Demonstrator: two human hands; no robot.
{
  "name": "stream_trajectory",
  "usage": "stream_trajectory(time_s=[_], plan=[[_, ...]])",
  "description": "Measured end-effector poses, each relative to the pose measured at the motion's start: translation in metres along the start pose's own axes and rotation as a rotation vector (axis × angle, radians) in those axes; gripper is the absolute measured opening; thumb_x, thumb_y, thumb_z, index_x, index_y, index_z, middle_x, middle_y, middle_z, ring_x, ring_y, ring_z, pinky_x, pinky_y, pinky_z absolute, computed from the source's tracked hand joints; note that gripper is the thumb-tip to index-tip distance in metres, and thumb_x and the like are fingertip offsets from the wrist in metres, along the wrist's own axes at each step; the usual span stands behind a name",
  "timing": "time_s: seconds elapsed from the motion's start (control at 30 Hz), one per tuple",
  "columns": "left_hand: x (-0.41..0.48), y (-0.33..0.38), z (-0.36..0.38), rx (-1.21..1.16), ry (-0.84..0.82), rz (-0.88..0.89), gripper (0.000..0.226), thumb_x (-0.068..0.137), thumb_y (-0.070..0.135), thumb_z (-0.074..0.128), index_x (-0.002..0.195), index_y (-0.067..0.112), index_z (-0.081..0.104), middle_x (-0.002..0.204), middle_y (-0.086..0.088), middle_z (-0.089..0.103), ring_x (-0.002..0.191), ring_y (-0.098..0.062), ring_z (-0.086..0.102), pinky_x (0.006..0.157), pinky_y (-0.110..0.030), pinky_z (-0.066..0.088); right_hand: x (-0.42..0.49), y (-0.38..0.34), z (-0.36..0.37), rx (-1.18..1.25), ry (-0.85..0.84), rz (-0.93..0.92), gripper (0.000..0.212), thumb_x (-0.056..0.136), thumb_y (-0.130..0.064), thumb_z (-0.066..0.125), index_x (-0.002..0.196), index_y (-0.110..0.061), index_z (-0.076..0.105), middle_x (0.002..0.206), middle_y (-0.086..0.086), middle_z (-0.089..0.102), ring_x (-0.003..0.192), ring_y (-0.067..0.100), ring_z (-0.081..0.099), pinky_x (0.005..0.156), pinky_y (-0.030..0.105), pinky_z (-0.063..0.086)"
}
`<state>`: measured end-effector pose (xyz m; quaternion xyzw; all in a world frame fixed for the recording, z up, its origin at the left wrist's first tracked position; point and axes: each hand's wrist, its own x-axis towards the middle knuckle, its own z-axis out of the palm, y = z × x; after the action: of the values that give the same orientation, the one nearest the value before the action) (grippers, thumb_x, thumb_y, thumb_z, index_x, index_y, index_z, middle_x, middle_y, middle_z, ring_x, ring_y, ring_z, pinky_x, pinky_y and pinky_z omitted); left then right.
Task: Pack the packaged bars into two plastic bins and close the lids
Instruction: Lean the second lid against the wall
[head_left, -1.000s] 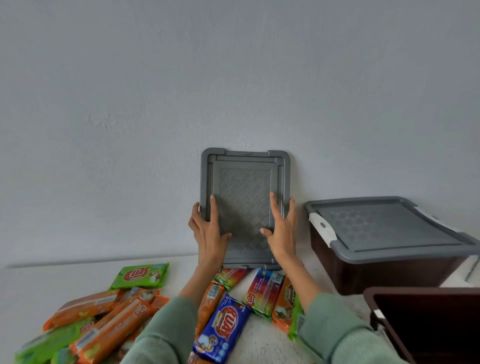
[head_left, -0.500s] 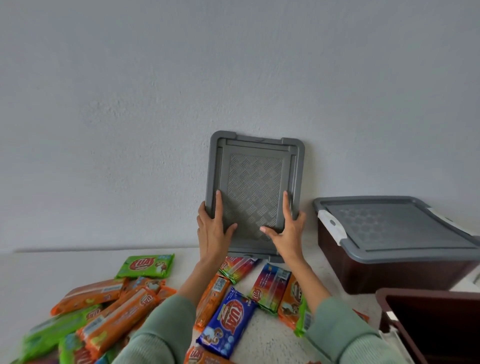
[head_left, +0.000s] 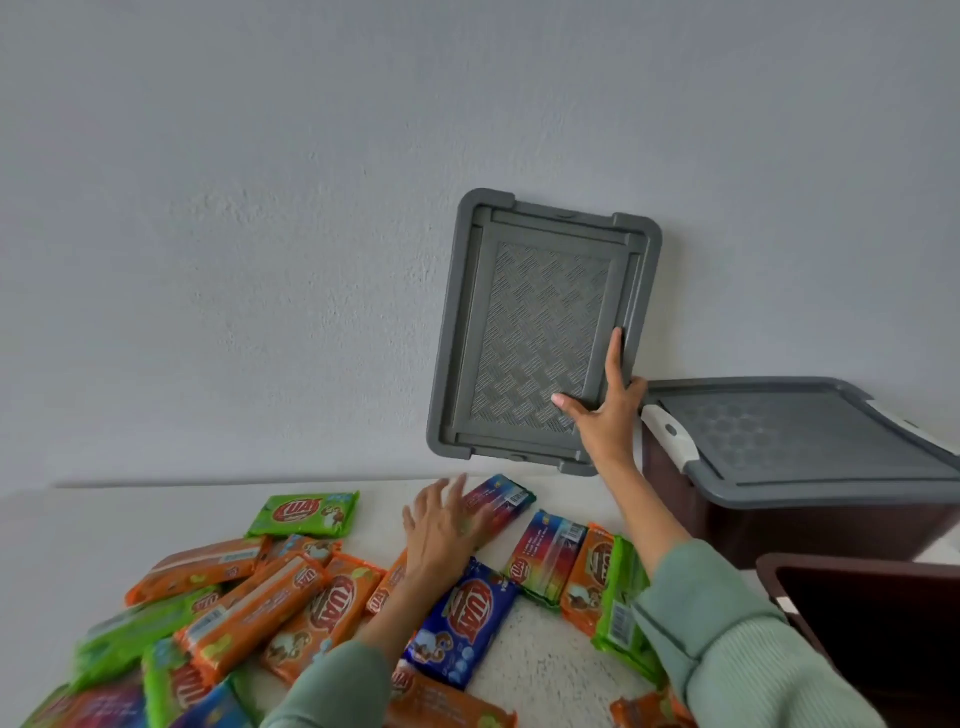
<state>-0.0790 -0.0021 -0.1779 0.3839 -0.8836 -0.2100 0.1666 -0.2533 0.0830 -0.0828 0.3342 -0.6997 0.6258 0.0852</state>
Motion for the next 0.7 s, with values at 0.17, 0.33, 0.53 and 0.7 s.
stream_trajectory(time_s=[0.17,0.33,0.53,0.7], plan=[[0.003,0.011,0.003,0.157,-0.189,0.207,0.062,0.092,0.052,0.041,0.147,0.034,0.018,0.156,-0.005,0.012,0.141,-0.025,0.018,0.116,-0.039,0.016,-0.004,-0.004,0.004,-0.043,-0.044,-0.008,0.106,0.068,-0.013,0.080,0.147,-0.033,0.012,0.118,0.020,0.035,0.104,0.021,0.040,0.082,0.008,0.026],[0.001,0.005,0.000,0.234,-0.291,0.248,0.057,0.094,0.049,0.039,0.146,0.040,0.018,0.156,-0.003,0.008,0.139,-0.026,0.019,0.113,-0.041,0.024,-0.008,-0.003,0.003,-0.045,-0.086,0.037,0.104,0.069,-0.013,0.079,0.147,-0.034,0.013,0.133,0.022,0.030,0.125,0.031,0.034,0.106,0.037,0.029],[-0.014,0.000,-0.005,0.244,-0.293,0.340,0.050,0.097,0.045,0.035,0.143,0.046,0.019,0.155,-0.002,0.010,0.138,-0.023,0.021,0.112,-0.041,0.026,-0.006,0.004,0.011,-0.085,-0.111,0.029,0.108,0.068,-0.016,0.081,0.146,-0.039,0.010,0.132,0.020,0.033,0.123,0.034,0.036,0.104,0.038,0.033],[-0.027,-0.002,-0.009,0.240,-0.294,0.363,0.048,0.097,0.045,0.033,0.142,0.048,0.018,0.155,-0.003,0.010,0.138,-0.024,0.021,0.112,-0.041,0.027,-0.011,0.004,0.016,-0.113,-0.140,0.024,0.107,0.069,-0.013,0.079,0.145,-0.039,0.009,0.136,0.020,0.033,0.126,0.035,0.030,0.105,0.040,0.031]])
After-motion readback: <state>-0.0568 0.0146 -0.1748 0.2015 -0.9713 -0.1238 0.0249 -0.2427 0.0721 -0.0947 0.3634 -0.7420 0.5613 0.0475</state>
